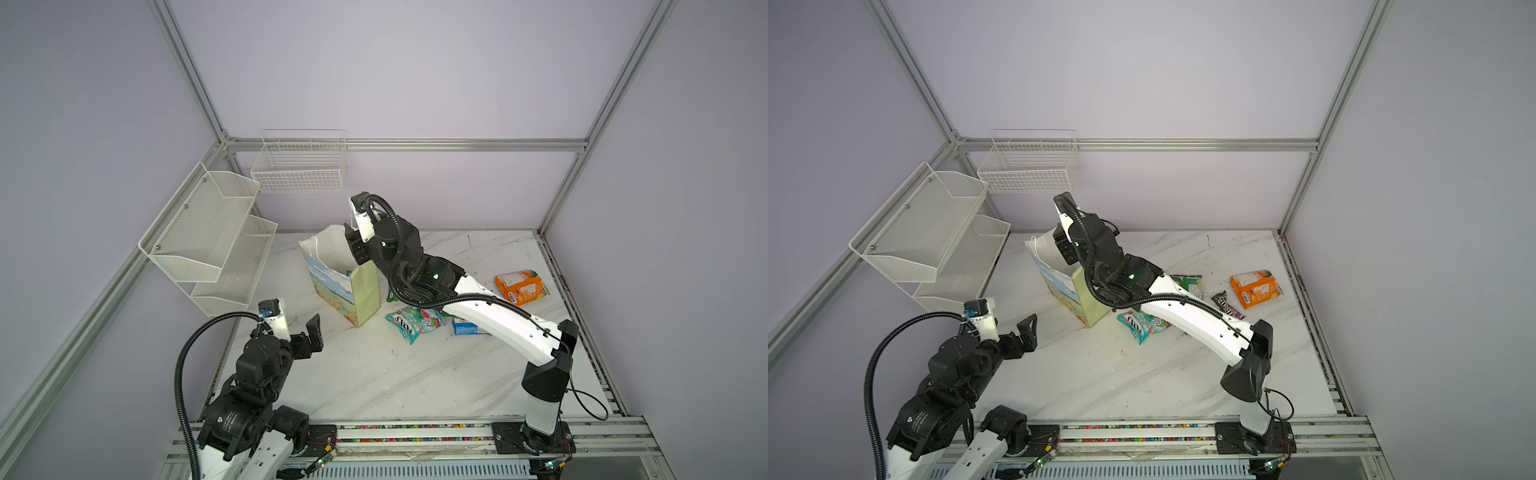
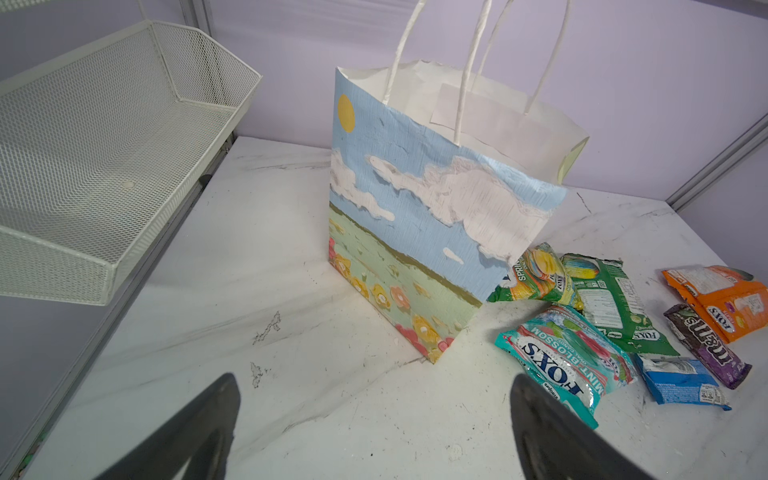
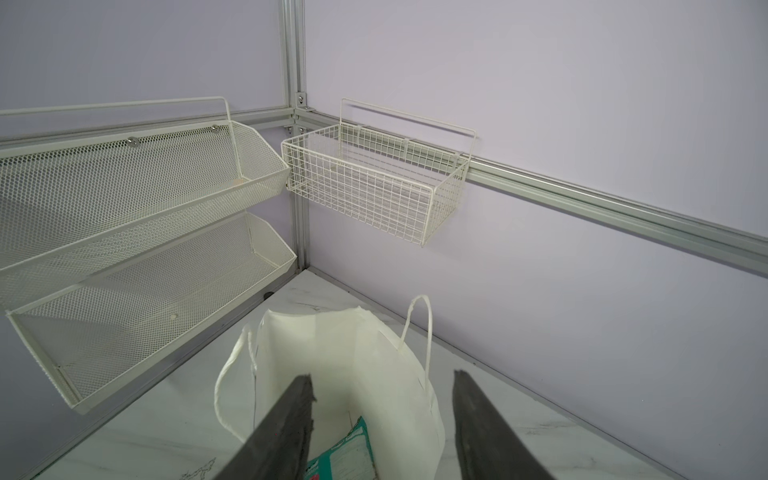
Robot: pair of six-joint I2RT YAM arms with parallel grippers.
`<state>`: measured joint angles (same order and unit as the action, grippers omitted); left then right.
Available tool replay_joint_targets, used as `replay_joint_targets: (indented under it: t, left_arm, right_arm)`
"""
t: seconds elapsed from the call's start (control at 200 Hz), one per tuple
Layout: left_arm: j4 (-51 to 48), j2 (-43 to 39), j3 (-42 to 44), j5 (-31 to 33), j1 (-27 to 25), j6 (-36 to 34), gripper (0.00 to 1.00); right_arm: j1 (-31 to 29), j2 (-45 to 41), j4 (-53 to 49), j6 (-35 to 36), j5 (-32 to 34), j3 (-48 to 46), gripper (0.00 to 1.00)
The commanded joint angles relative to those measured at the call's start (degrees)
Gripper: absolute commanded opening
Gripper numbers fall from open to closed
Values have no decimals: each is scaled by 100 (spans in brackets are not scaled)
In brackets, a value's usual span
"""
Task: Place the snacks into the paper bag
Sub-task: 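Open the right gripper and raise it out of the paper bag, then move the right gripper back over the snack pile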
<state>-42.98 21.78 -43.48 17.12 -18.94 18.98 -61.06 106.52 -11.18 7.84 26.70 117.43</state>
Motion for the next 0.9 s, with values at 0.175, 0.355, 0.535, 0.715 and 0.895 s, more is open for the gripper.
replay_joint_targets:
  t: [0.175, 0.355, 0.535, 0.715, 0.895]
  left_arm:
    - [119, -7, 67, -51, -31, 35, 100]
    - [121, -7, 60, -47, -30, 39, 100]
    - [119, 2, 60, -47, -33, 35, 100]
    - [120, 19, 59, -57, -31, 35, 100]
    - [120, 28, 59, -70, -29, 35, 100]
  right_arm:
    - [294, -823, 160, -736, 7, -1016, 59]
    - [787, -1364, 160, -1340, -509, -1842, 60]
    - [1157, -1758, 114, -1751, -775, -2530, 62]
    - [1453, -2095, 116, -2058, -956, -3102, 64]
    - [1748, -2357, 120, -2400, -1255, -3595, 65]
